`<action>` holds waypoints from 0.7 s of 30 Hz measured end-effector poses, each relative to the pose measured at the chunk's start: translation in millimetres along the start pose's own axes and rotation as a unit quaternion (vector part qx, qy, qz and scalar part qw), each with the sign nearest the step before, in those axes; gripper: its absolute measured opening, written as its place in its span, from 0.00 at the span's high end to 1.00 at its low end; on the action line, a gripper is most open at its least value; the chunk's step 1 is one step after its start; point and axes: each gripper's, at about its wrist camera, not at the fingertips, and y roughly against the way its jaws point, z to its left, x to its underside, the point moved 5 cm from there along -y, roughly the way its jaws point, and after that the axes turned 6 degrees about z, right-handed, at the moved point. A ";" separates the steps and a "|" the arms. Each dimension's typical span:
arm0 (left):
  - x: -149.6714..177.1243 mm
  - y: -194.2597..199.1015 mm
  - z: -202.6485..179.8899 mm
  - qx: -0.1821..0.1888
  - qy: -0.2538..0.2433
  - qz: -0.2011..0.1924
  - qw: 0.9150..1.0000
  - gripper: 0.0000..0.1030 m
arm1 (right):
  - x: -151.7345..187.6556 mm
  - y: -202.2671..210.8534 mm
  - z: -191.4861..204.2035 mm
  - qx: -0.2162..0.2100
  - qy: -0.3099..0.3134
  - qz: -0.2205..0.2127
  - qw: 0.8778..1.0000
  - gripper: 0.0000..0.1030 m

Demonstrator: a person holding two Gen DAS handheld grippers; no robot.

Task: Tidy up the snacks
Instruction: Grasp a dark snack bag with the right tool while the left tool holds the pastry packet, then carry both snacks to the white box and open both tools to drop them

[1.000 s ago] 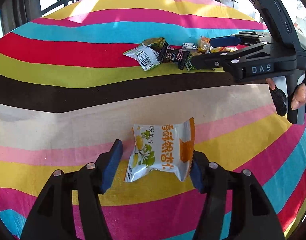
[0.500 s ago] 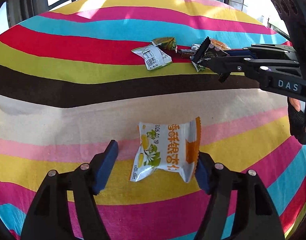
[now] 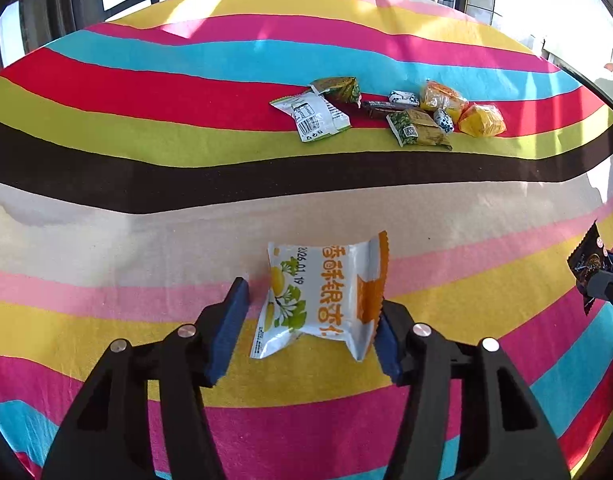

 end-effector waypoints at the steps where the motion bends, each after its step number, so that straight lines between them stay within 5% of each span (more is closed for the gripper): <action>1: 1.1 1.0 -1.4 -0.002 -0.001 0.000 1.000 0.60 | 3.3 0.6 -1.6 -0.001 -0.007 -0.001 1.000 0.76; 5: 13.4 13.5 -13.6 0.030 0.011 -0.009 0.999 0.61 | 9.6 3.7 -3.4 -0.003 -0.022 -0.007 1.000 0.76; 11: 43.8 46.8 -42.9 0.028 0.017 -0.042 0.999 0.61 | 12.0 5.3 -13.2 -0.021 -0.052 -0.014 0.998 0.76; 21: 83.3 64.5 -65.8 -0.067 0.003 -0.018 0.998 0.60 | 12.4 1.1 -18.1 -0.031 -0.070 -0.008 0.997 0.76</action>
